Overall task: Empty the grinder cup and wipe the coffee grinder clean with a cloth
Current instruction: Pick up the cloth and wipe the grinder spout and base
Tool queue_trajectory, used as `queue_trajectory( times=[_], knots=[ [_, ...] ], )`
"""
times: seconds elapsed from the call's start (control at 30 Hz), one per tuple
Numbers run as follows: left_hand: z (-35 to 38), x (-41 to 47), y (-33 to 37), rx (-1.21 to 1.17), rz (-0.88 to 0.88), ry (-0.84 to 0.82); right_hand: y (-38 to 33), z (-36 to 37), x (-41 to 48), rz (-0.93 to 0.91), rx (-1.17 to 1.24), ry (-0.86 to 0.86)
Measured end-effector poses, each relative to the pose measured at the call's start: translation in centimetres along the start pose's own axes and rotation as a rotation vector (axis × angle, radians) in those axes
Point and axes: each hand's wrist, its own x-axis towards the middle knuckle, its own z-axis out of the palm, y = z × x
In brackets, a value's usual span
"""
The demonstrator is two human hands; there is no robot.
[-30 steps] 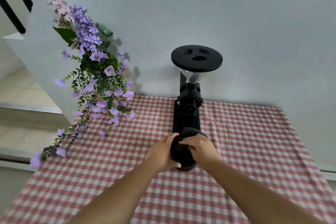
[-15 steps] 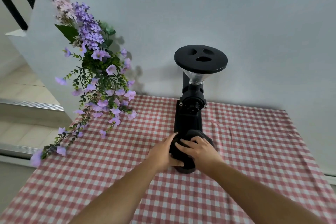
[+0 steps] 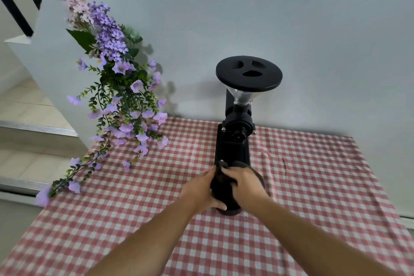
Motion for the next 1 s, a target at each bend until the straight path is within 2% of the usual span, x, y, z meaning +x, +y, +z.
queue_trajectory(
  times=[0.1, 0.23, 0.3, 0.4, 0.47, 0.5, 0.57, 0.6, 0.7, 0.8, 0.9, 1.0],
  knots=[
    [-0.2, 0.0, 0.3, 0.074, -0.037, -0.025, 2.3, 2.2, -1.8, -0.316, -0.262, -0.004],
    [-0.4, -0.4, 0.5, 0.154, -0.011, 0.004, 3.4, -0.1, -2.4, -0.418, -0.421, -0.178],
    [-0.3, -0.5, 0.5, 0.168, -0.010, 0.002, 3.1, -1.5, -1.8, -0.370, -0.422, -0.249],
    [-0.3, -0.5, 0.3, 0.197, 0.008, -0.003, 1.9, -3.8, -0.1, -0.076, -0.243, -0.300],
    [-0.3, -0.6, 0.4, 0.216, 0.011, -0.004, 1.1, -5.3, 0.8, 0.099, -0.018, -0.217],
    [-0.3, -0.7, 0.4, 0.218, 0.009, 0.000, 0.6, -5.7, 1.3, 0.123, 0.050, -0.136],
    [-0.1, -0.6, 0.3, 0.208, -0.004, 0.009, -0.4, -5.2, 1.6, 0.079, 0.047, 0.006],
    [0.0, -0.5, 0.3, 0.203, -0.014, 0.015, -0.8, -4.3, 1.3, 0.042, 0.021, 0.019],
    [0.1, -0.4, 0.4, 0.193, -0.057, 0.035, 0.1, -0.7, -1.3, -0.126, -0.158, -0.102],
    [-0.1, -0.5, 0.9, 0.210, -0.045, 0.000, 2.7, 0.8, -2.7, -0.237, -0.323, -0.110],
    [-0.5, -0.8, 1.1, 0.218, -0.052, -0.014, 2.1, -1.4, -2.1, -0.187, -0.372, -0.153],
    [-0.5, -1.0, 1.0, 0.221, -0.027, -0.011, 0.5, -3.4, -0.4, -0.002, -0.350, -0.184]
  ],
)
